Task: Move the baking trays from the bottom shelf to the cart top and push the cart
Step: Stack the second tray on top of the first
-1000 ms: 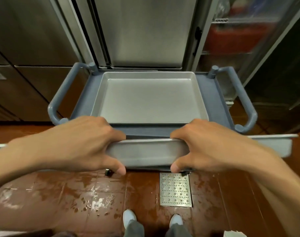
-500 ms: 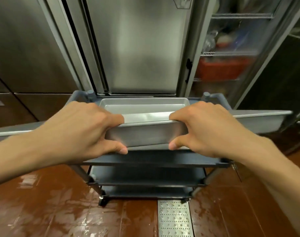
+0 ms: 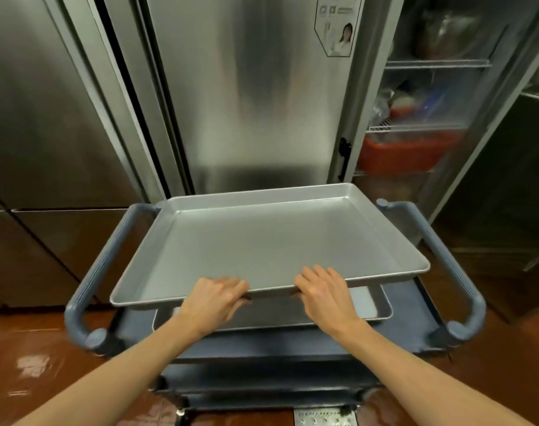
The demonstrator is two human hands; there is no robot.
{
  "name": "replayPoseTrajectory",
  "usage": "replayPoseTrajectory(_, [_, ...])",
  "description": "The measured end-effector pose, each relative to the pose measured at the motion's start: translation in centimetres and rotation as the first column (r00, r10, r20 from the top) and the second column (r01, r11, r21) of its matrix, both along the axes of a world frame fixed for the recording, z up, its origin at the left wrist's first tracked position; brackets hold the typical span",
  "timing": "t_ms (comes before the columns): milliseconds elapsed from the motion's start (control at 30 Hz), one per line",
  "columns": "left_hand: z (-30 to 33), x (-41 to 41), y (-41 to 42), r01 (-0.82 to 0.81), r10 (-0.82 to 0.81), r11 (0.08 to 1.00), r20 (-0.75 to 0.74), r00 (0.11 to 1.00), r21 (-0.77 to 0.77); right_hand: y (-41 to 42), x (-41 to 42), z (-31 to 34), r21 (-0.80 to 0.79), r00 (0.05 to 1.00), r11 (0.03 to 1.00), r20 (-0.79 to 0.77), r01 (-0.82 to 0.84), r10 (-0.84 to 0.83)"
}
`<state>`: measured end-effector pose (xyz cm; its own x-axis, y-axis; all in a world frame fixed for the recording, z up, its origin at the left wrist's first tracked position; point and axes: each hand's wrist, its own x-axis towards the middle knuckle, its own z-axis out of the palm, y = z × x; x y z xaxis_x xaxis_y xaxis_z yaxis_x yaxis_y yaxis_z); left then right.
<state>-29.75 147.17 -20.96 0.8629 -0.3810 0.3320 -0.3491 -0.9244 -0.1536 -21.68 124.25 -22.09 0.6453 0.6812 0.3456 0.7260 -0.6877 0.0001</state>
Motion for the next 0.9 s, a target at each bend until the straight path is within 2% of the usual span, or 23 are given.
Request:
replayPoseTrajectory(233, [-6.8,3.0,-0.2,0.014,-0.012,1.000,0.084,0.996,-0.019,-0.2,3.2,-5.1,-0.039,1.000,0.999,-0.027,-0.003,0.002])
replayPoseTrajectory(467, [-10.6,3.6,0.5,0.037,-0.037,0.999,0.044,0.998,0.011,-0.3,2.7,-9.3,-0.054,0.994,0.998,-0.107,0.021,-0.027])
replayPoseTrajectory(700, [-13.6,3.6,0.3,0.028,-0.029,0.999,0.009,1.000,0.041,-0.6,3.0,-12.5,-0.077,0.993,0.997,-0.111,0.015,-0.023])
replayPoseTrajectory(900, [-15.6,3.5,0.5,0.000,0.000,0.998,-0.004,1.000,0.069,-0.5,2.8,-14.4,-0.029,0.990,1.000,-0.137,0.004,-0.008])
